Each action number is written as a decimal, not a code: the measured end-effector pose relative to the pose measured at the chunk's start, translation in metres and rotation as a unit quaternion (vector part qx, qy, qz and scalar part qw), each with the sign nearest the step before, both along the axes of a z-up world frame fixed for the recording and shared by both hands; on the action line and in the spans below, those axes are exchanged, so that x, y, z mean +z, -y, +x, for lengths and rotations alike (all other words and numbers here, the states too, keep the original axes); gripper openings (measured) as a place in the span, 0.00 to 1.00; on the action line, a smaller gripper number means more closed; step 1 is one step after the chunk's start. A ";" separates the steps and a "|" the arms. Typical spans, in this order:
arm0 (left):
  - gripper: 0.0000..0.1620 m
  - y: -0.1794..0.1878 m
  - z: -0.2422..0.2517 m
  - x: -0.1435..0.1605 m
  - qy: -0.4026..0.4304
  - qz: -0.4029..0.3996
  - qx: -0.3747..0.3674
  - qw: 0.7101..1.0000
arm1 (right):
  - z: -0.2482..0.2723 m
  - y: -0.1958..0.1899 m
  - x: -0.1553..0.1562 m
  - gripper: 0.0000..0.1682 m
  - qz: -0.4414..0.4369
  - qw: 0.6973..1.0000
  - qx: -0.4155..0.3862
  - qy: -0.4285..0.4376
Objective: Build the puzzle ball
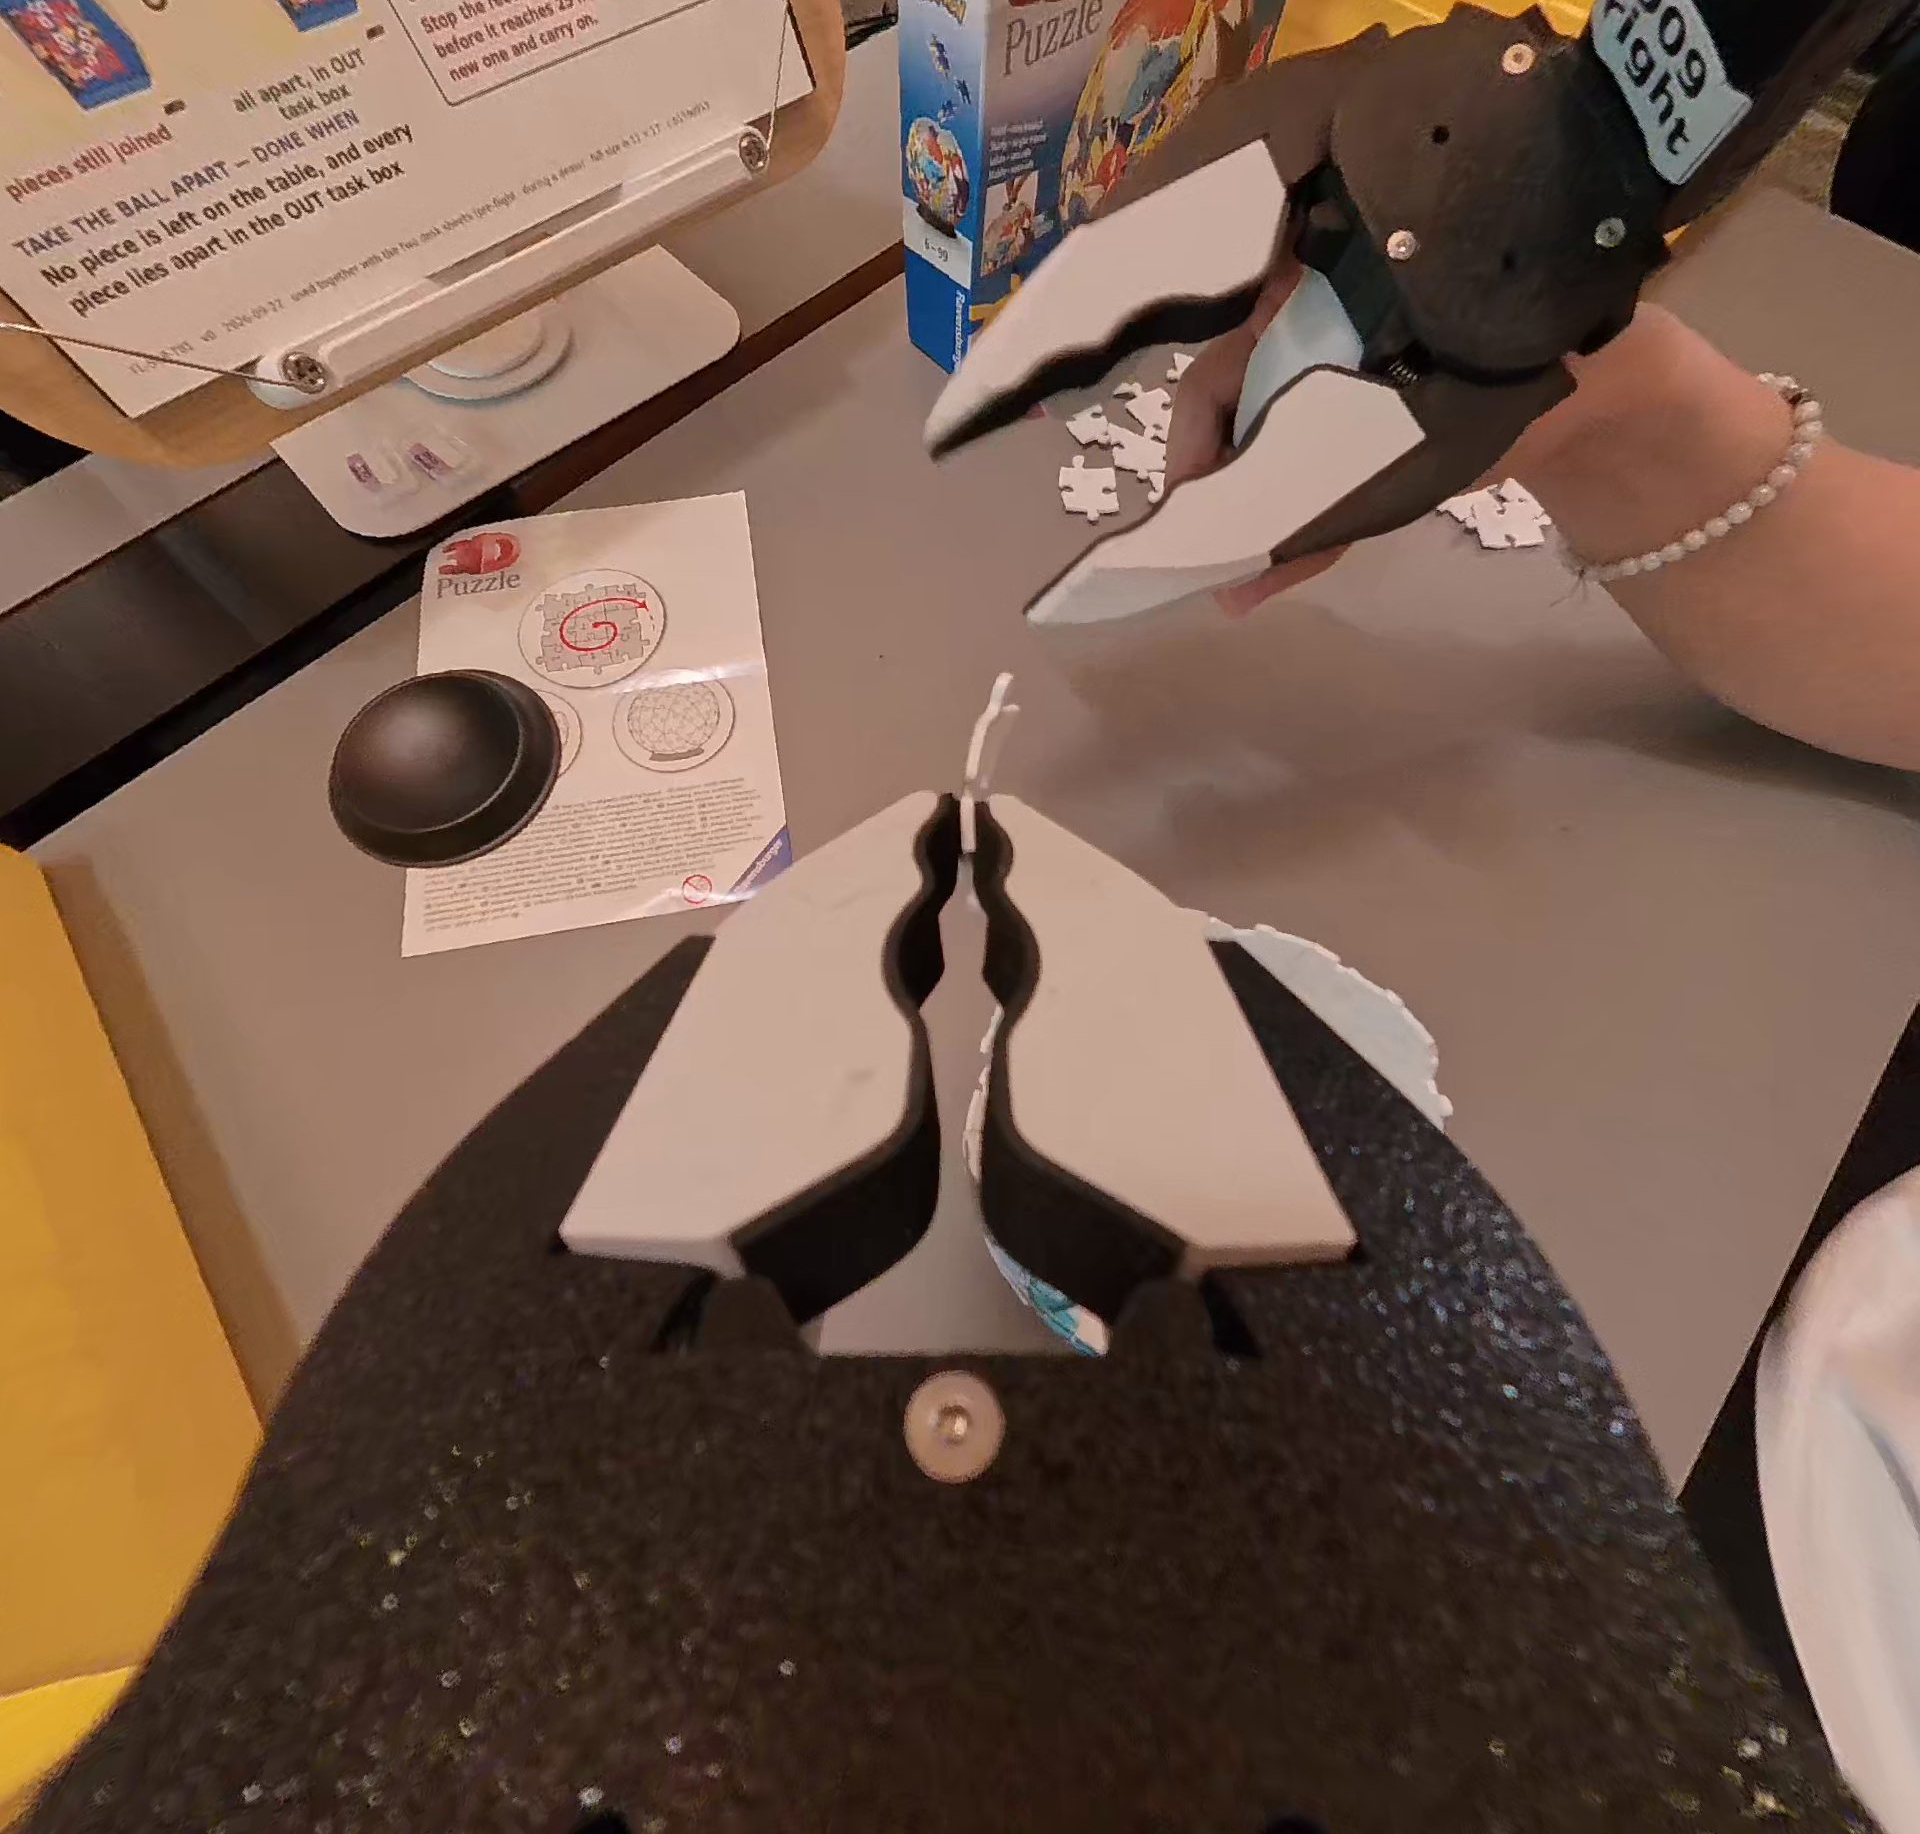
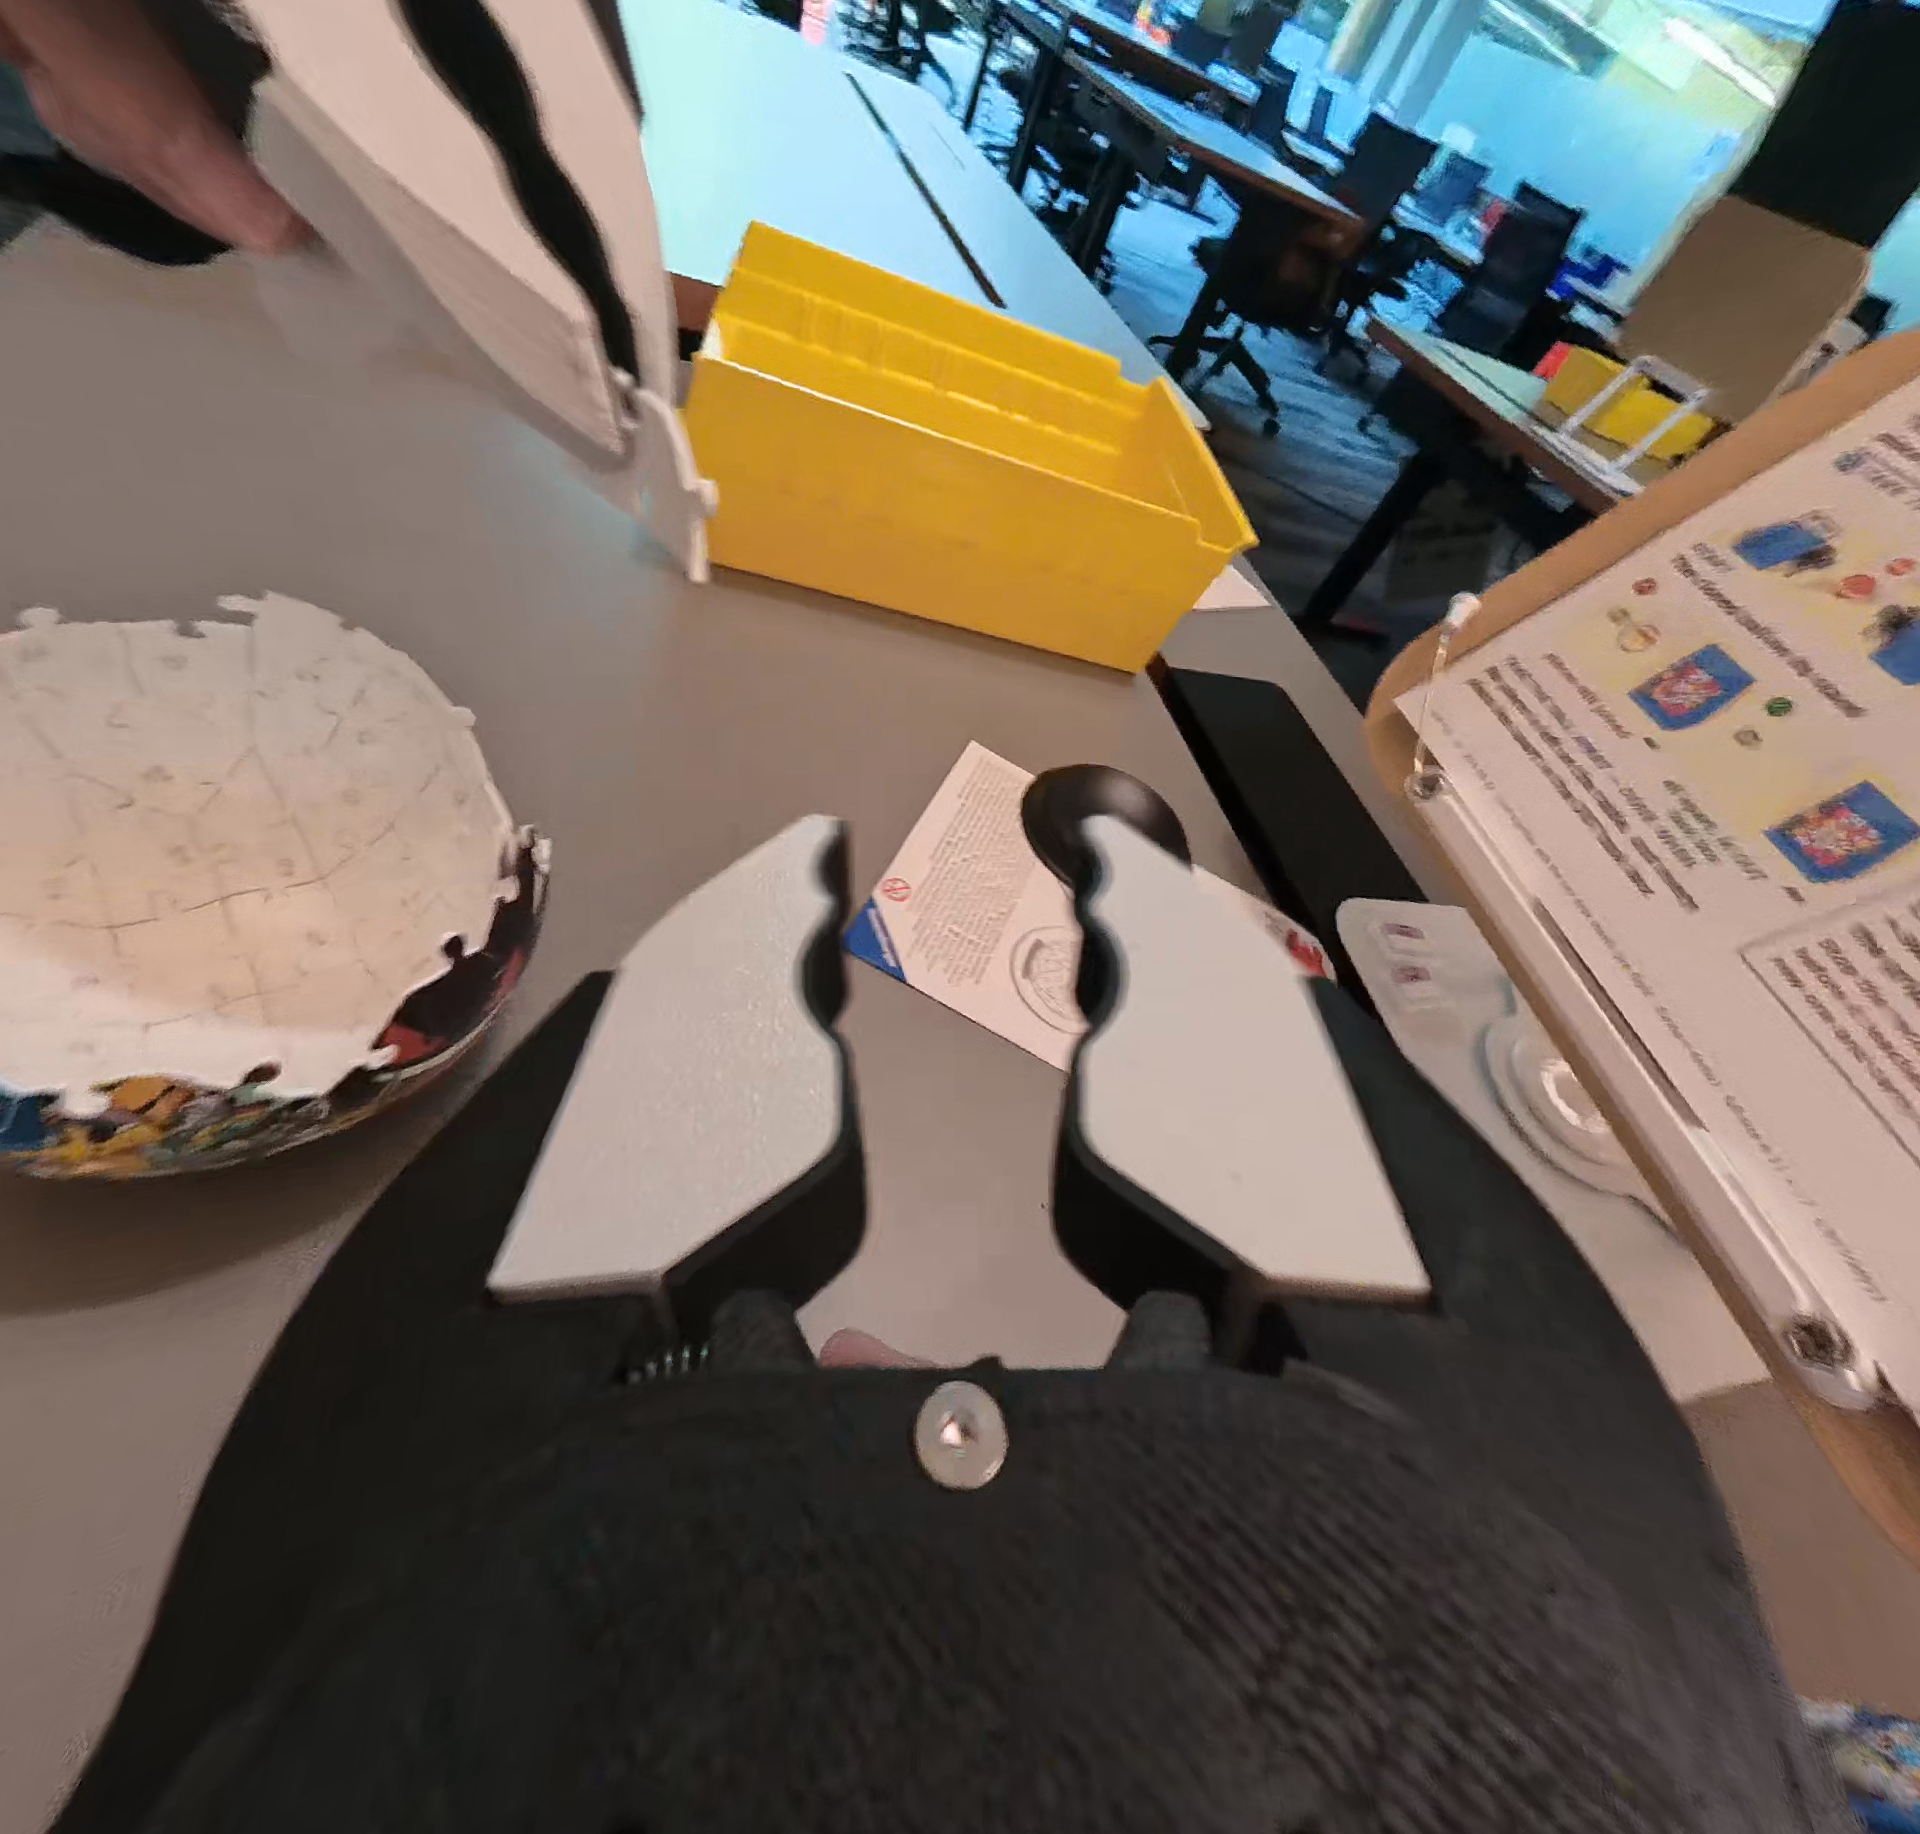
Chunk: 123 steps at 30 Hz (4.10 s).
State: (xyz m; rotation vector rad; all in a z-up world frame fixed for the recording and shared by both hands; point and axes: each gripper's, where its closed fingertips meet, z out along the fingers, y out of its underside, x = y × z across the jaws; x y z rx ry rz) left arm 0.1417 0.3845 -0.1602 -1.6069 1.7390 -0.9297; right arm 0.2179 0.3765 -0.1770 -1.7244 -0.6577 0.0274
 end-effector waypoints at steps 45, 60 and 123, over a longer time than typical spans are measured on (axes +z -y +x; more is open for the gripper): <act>0.01 0.011 -0.001 -0.012 -0.029 -0.015 -0.020 0.999 | 0.011 -0.009 -0.017 0.76 -0.073 0.992 -0.037 -0.092; 0.01 0.015 0.000 -0.022 -0.032 -0.027 -0.023 0.999 | -0.005 -0.008 -0.006 0.74 -0.035 0.997 -0.017 -0.060; 0.01 0.022 0.001 -0.023 -0.088 0.047 -0.038 0.994 | -0.039 0.015 0.009 0.47 -0.064 0.987 0.089 -0.121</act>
